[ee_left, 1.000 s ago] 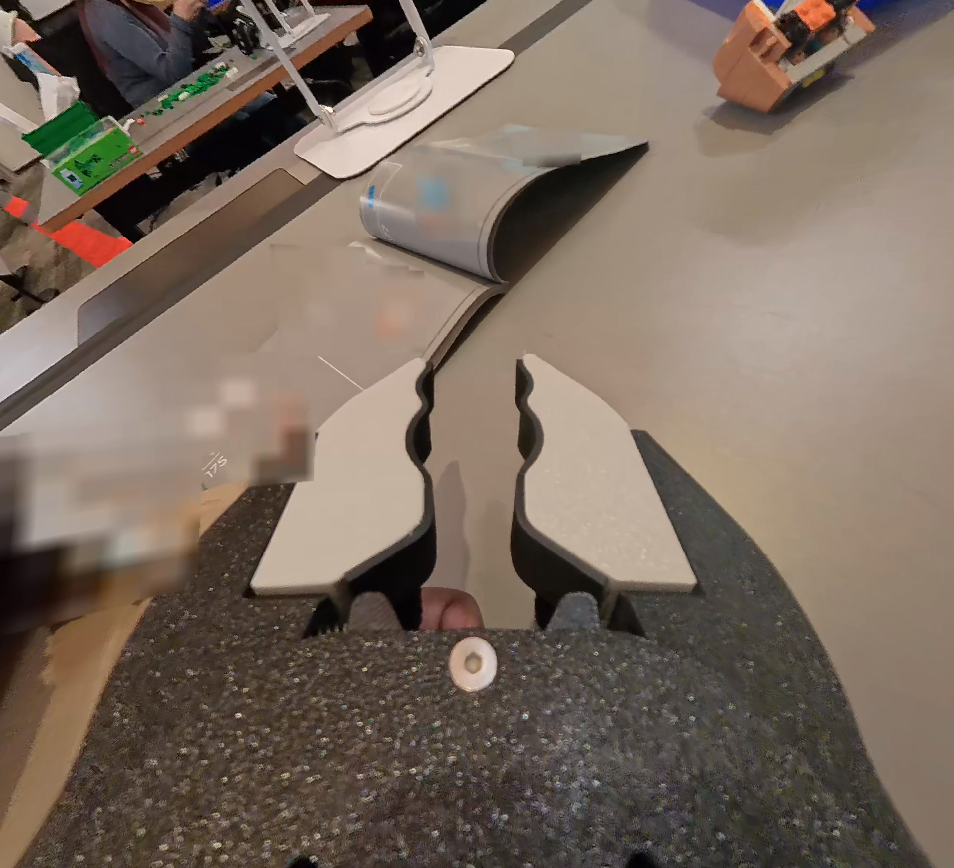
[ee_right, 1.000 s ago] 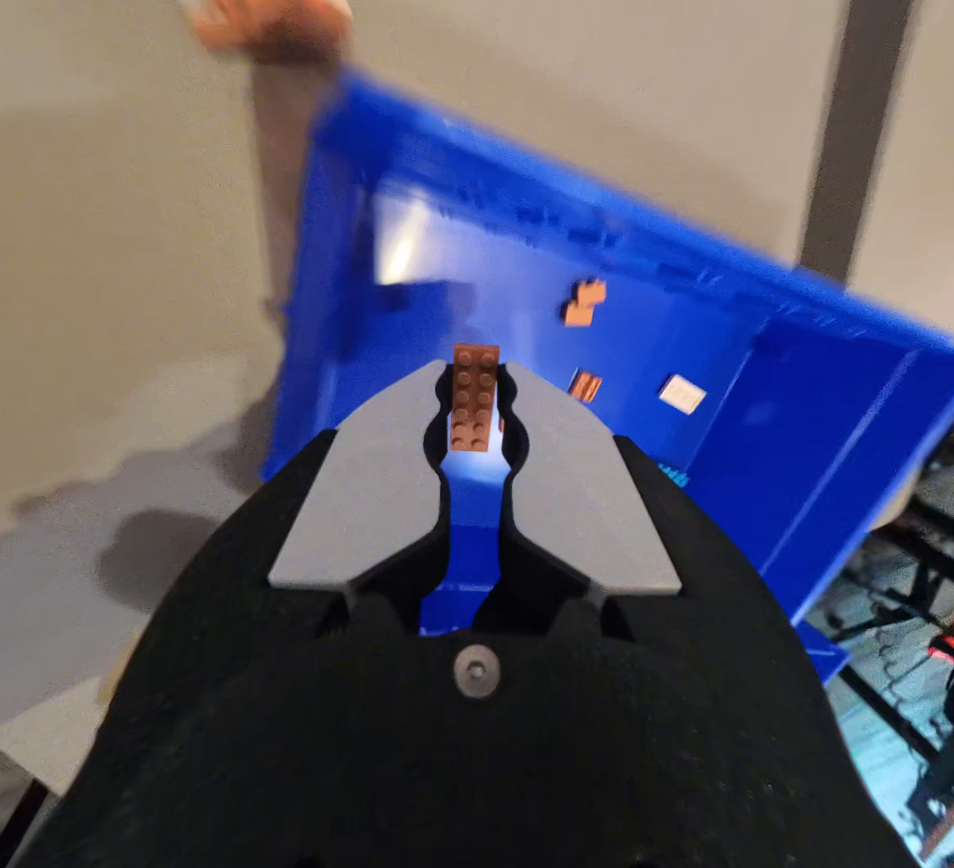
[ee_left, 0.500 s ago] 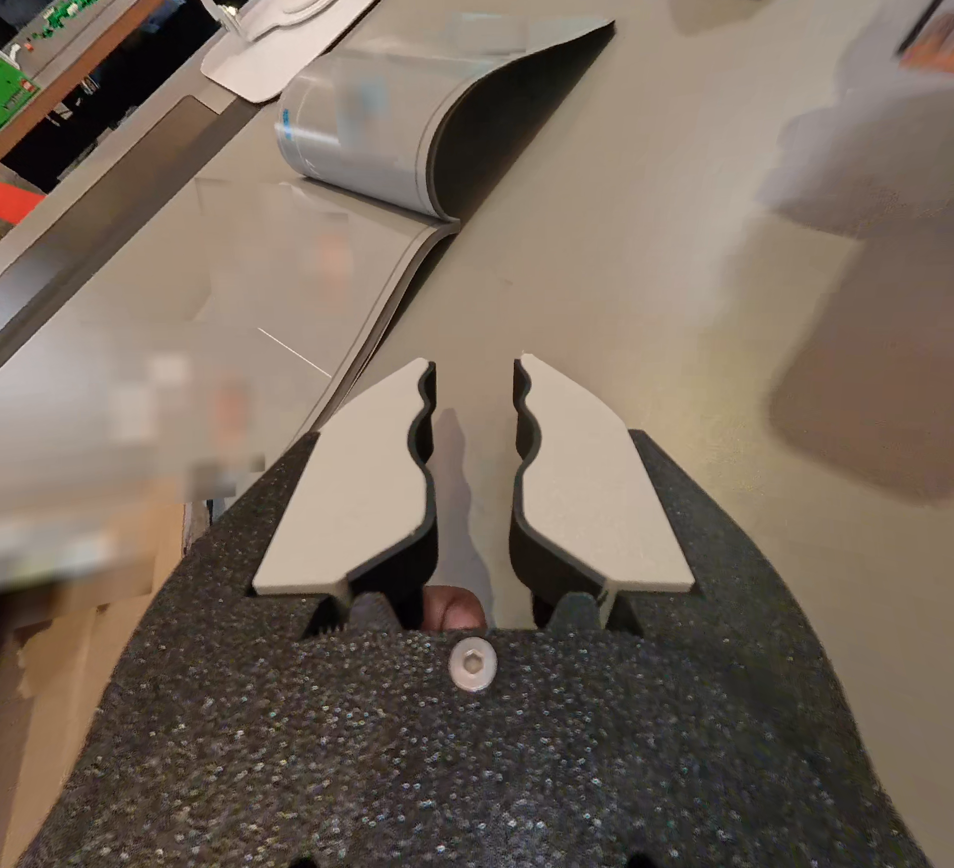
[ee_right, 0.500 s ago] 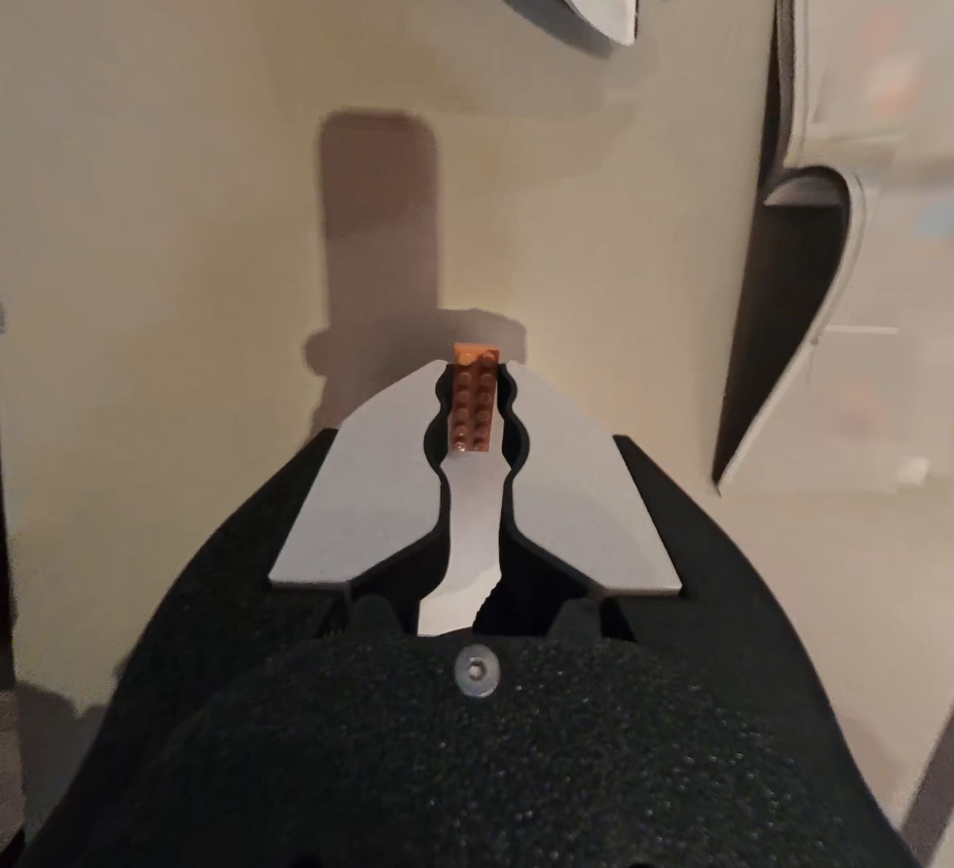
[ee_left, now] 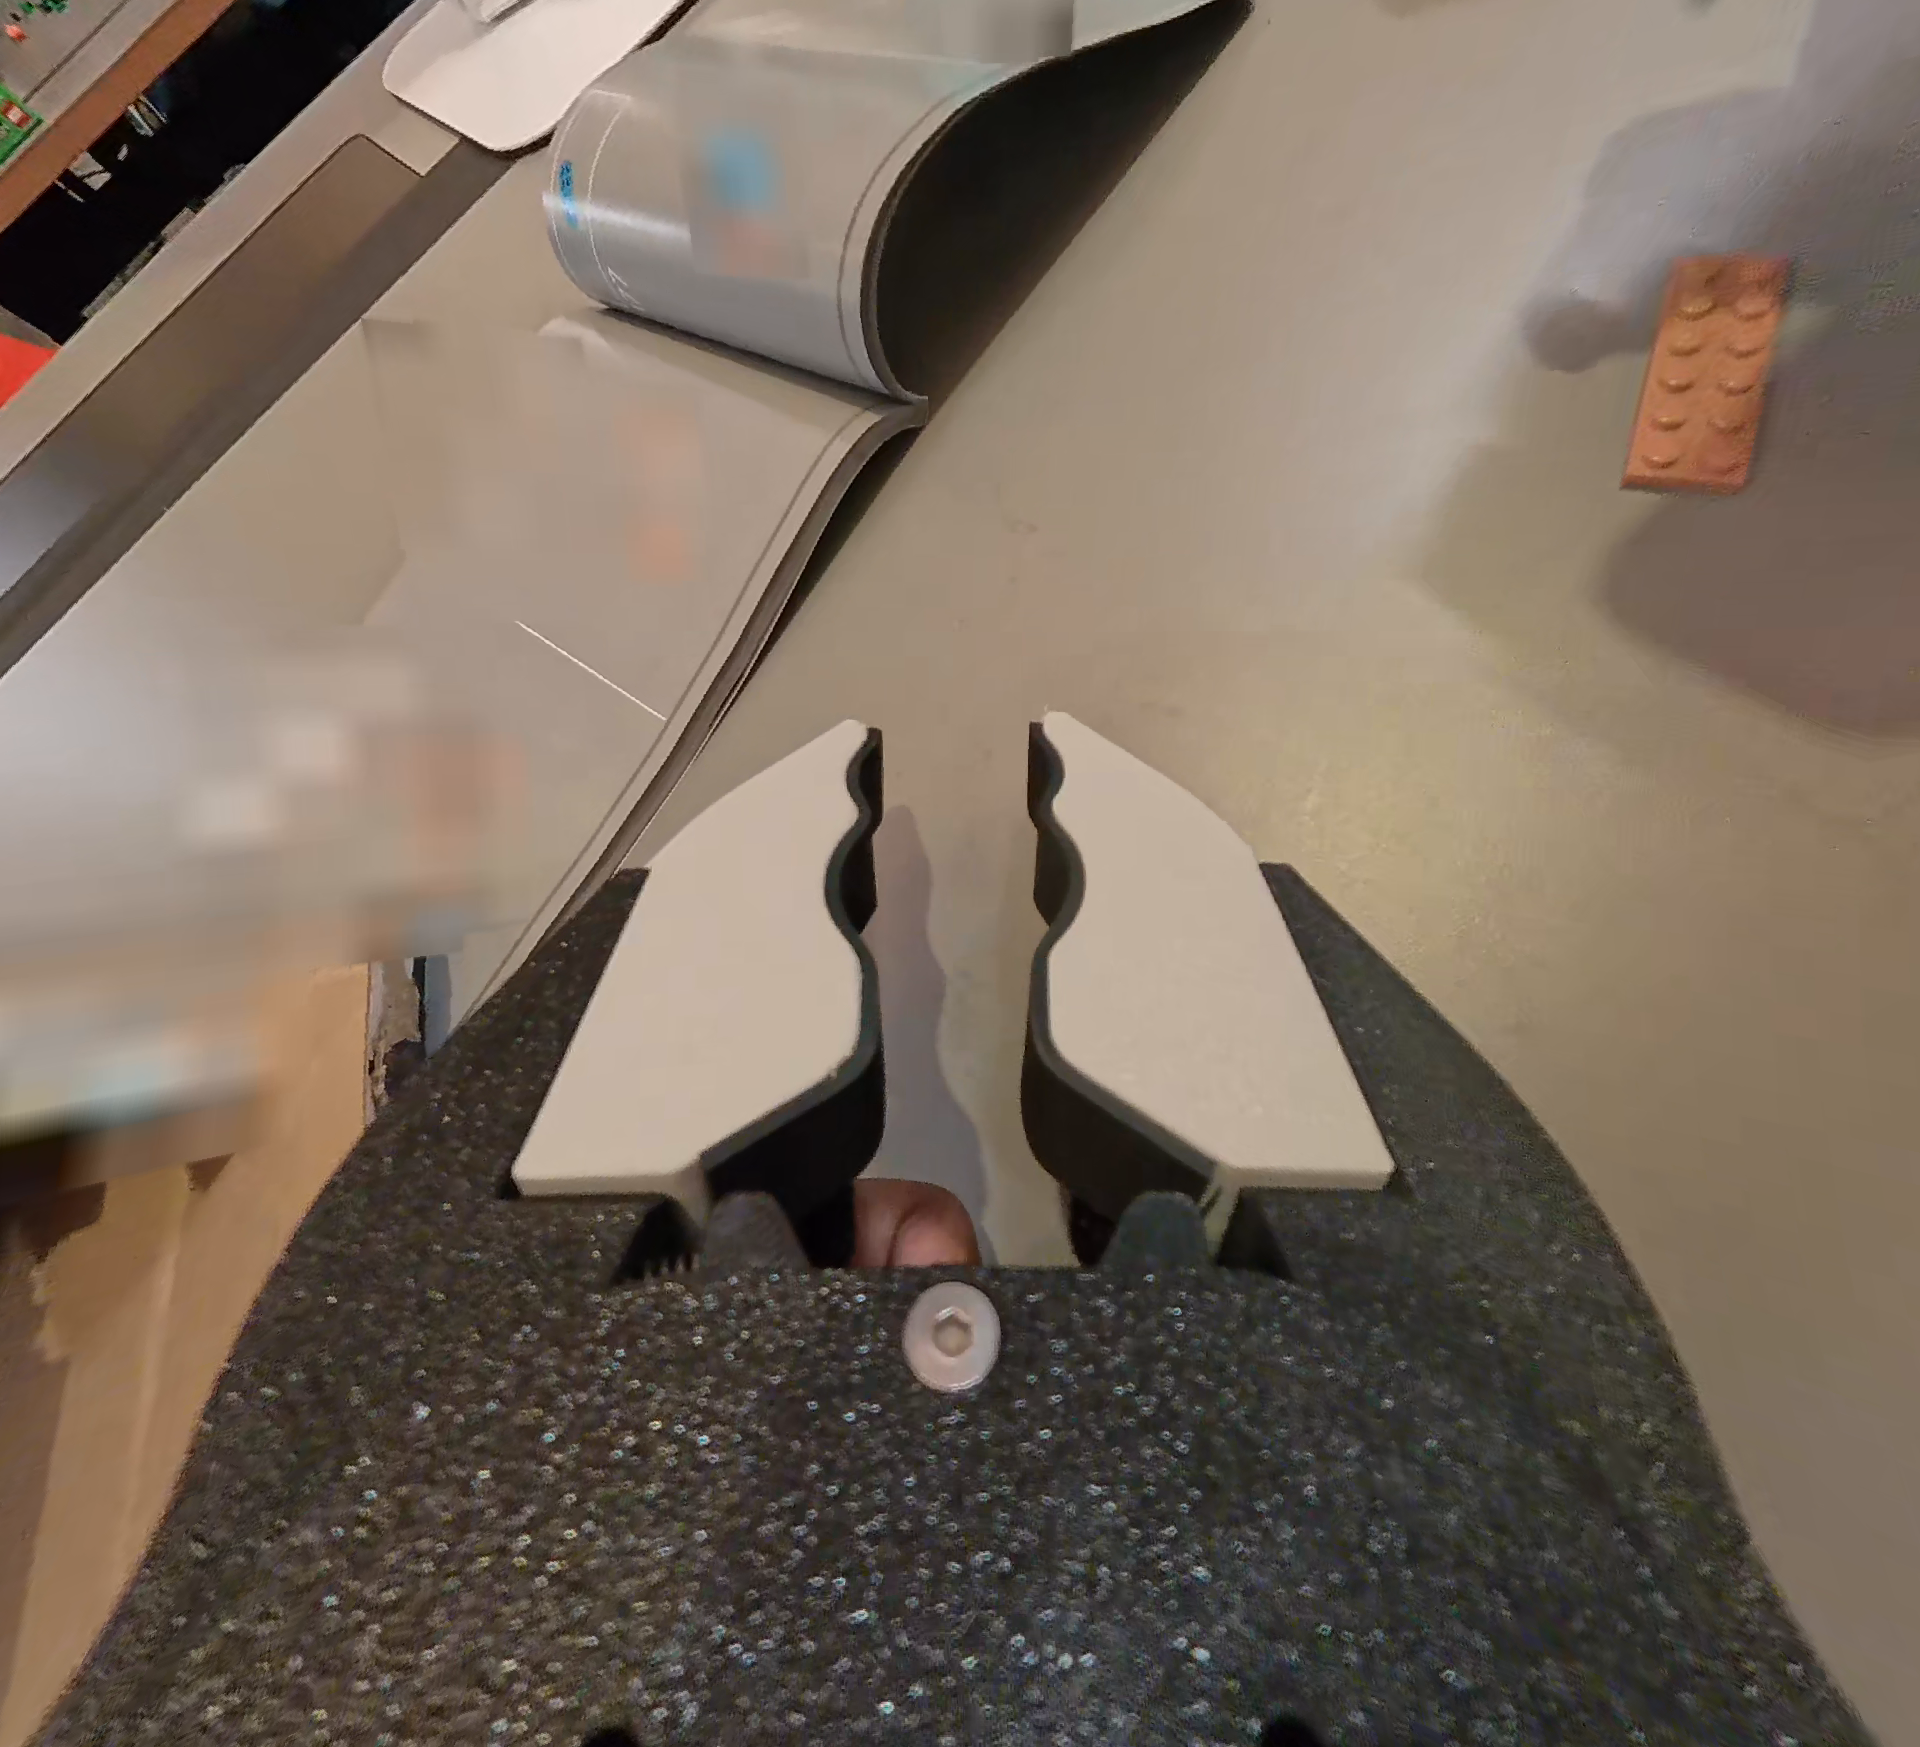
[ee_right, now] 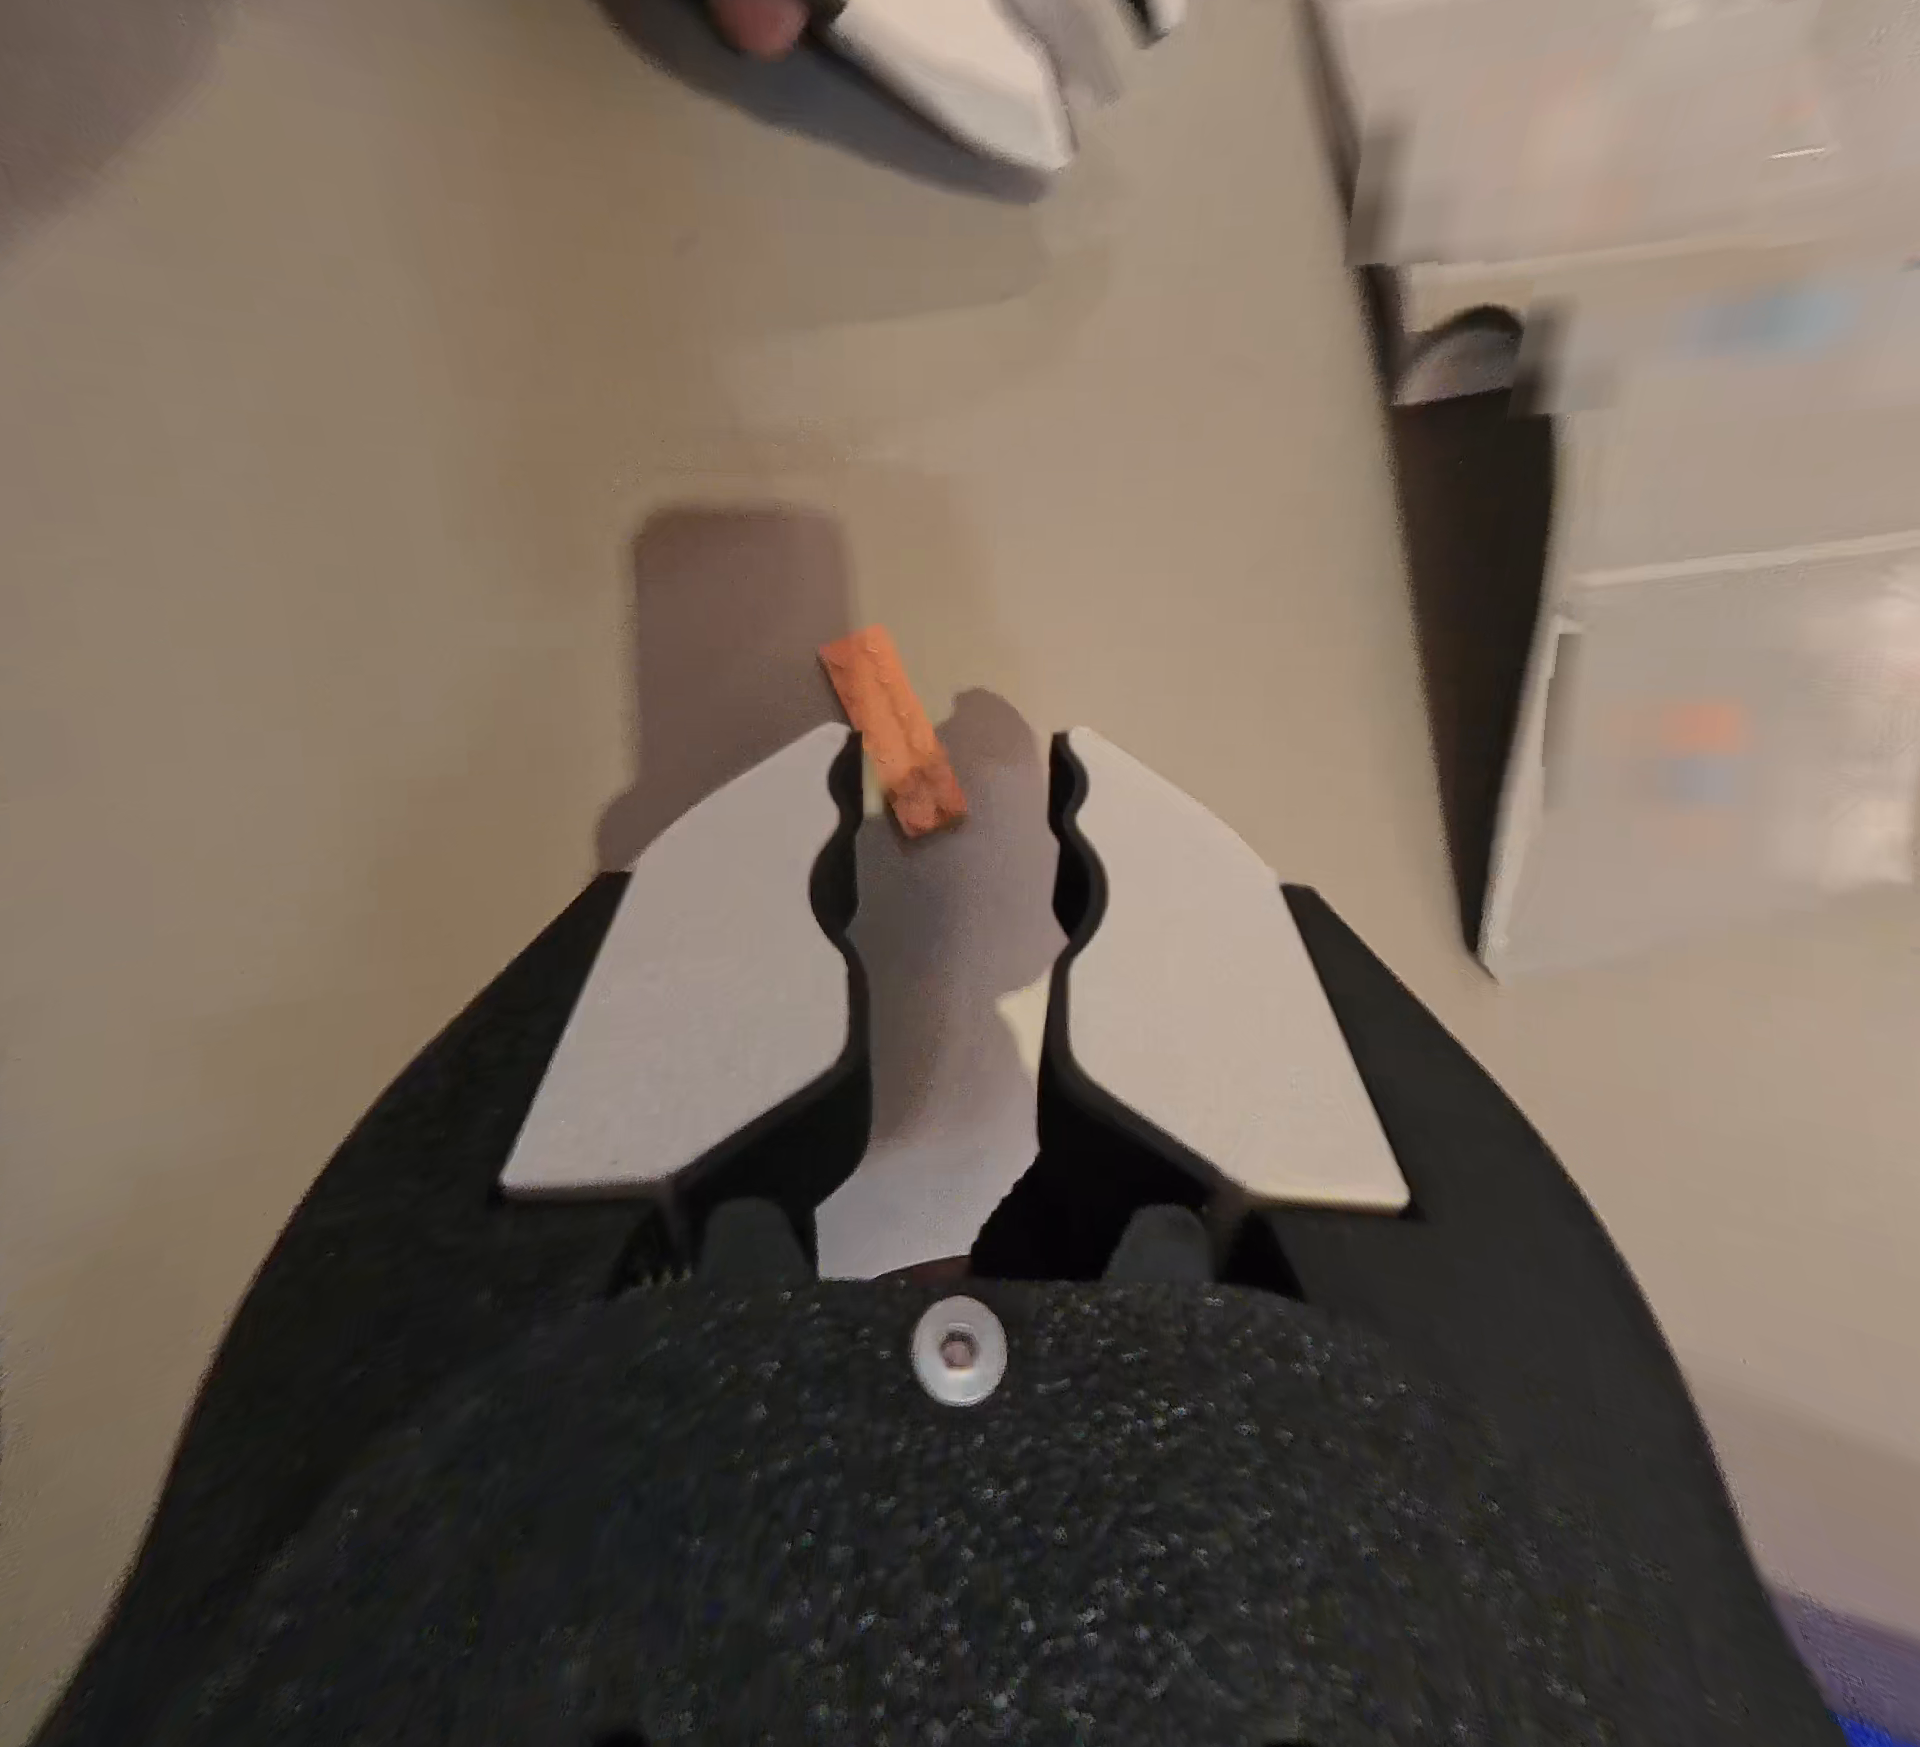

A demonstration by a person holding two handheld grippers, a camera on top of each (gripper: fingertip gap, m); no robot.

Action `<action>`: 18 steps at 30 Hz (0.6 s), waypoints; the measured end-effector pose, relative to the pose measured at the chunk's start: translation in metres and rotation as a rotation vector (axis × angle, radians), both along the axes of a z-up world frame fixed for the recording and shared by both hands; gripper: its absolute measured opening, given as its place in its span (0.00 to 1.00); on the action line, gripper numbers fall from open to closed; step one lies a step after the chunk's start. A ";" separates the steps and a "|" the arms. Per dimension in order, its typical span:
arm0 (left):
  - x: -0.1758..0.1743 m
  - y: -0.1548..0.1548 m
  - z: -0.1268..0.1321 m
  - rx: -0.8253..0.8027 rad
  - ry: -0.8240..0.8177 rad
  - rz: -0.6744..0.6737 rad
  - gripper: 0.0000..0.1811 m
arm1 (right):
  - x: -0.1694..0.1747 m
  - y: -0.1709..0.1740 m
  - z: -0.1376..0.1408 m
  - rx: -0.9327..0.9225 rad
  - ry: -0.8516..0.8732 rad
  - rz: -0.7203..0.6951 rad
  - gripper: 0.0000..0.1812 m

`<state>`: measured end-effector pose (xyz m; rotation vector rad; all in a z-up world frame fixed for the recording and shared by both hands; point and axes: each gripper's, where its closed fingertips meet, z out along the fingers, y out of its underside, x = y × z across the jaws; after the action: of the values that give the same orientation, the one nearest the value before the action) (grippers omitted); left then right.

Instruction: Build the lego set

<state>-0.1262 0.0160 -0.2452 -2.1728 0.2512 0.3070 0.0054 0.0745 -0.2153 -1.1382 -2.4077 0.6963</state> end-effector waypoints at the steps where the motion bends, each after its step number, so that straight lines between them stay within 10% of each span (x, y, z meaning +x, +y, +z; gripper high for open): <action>1: 0.000 0.000 0.000 -0.001 -0.003 0.000 0.15 | 0.004 0.010 0.013 -0.023 0.042 -0.035 0.20; 8: -0.001 0.001 -0.001 -0.010 -0.027 -0.001 0.14 | 0.061 0.127 0.085 0.048 0.196 -0.303 0.20; 18: 0.000 0.003 -0.003 -0.020 -0.047 -0.018 0.13 | 0.145 0.278 0.085 0.208 0.043 -0.529 0.20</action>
<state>-0.1263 0.0189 -0.2479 -2.1936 0.2480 0.2441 0.1502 0.3520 -0.1301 -1.5534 -1.9519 0.2861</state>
